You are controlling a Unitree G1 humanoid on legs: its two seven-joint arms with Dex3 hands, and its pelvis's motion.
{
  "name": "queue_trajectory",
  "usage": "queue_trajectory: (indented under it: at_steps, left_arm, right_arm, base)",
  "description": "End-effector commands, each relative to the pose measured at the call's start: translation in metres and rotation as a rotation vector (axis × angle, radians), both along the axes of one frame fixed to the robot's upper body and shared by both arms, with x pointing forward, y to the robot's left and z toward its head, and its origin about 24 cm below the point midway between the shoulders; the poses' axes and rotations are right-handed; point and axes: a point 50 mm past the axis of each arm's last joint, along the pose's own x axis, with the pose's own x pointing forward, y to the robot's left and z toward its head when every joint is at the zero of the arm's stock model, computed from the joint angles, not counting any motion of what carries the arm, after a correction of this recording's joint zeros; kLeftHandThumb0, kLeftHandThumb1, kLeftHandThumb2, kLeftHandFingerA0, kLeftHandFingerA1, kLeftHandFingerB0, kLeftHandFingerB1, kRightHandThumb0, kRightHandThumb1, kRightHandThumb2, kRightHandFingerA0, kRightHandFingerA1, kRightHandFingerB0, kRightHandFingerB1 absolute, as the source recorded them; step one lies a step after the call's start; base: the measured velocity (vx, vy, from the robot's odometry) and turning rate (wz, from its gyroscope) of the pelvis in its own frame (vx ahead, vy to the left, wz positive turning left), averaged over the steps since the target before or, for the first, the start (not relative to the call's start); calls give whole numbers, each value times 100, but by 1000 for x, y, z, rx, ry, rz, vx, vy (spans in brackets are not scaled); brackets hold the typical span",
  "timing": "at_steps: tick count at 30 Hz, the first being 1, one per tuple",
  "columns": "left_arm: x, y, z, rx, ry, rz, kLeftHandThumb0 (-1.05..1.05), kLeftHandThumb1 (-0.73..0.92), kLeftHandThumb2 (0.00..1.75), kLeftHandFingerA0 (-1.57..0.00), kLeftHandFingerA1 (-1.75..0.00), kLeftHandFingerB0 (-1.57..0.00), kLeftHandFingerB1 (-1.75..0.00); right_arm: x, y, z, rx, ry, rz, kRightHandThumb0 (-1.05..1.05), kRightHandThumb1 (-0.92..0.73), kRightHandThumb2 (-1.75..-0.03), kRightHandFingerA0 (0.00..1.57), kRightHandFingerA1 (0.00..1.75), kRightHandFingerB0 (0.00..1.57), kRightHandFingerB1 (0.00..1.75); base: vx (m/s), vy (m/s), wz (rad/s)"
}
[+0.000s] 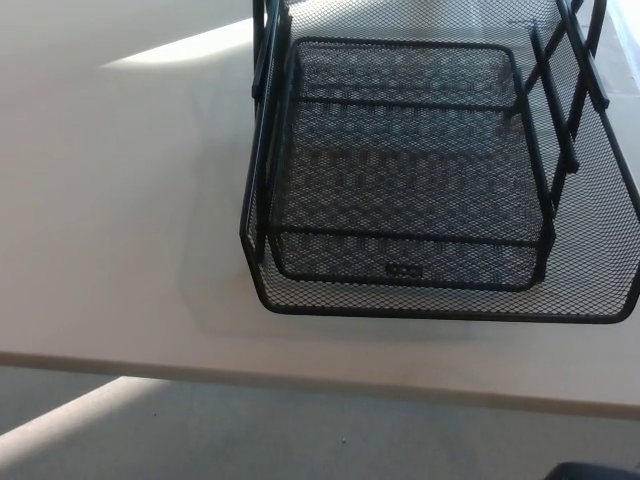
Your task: A balck drawer is kept on the middle of the table and the robot uses its right hand to push it back away from the robot
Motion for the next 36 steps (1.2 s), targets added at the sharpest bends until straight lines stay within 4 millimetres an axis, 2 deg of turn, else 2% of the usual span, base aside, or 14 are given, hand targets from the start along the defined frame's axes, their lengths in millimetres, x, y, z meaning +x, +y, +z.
queue_trajectory:
  at_steps: [1,20,25,27,31,36]
  left_arm:
    - [1,5,5,17,12,-46,-54,75,63,-51,-39,-35,-33]
    - [3,3,4,4,14,-45,-56,72,63,-48,-39,-33,-33]
    - [3,2,4,4,15,-45,-56,71,63,-49,-39,-33,-33]
    - [4,1,5,6,12,-54,-56,72,63,-49,-39,-33,-33]
    - [4,1,4,14,16,-51,-55,74,63,-52,-39,-36,-33]
    - [4,2,4,13,17,-54,-57,71,63,-49,-39,-32,-33]
  right_arm:
    - [-8,12,0,-163,240,157,-45,-78,-64,56,48,36,36]
    - [43,40,-8,-259,374,132,-46,-79,-64,52,44,39,36]
    - [63,52,-5,-255,388,116,-48,-81,-62,54,44,42,35]
    - [73,56,-2,-251,402,94,-50,-75,-66,55,47,39,37]
    - [89,59,3,-207,492,54,-50,-80,-64,57,45,40,36]
    - [107,62,8,-173,533,-3,-49,-77,-63,51,43,37,36]
  base:
    - [0,0,0]
    - [0,0,0]
    - [0,0,0]
    - [0,0,0]
    - [0,0,0]
    - [0,0,0]
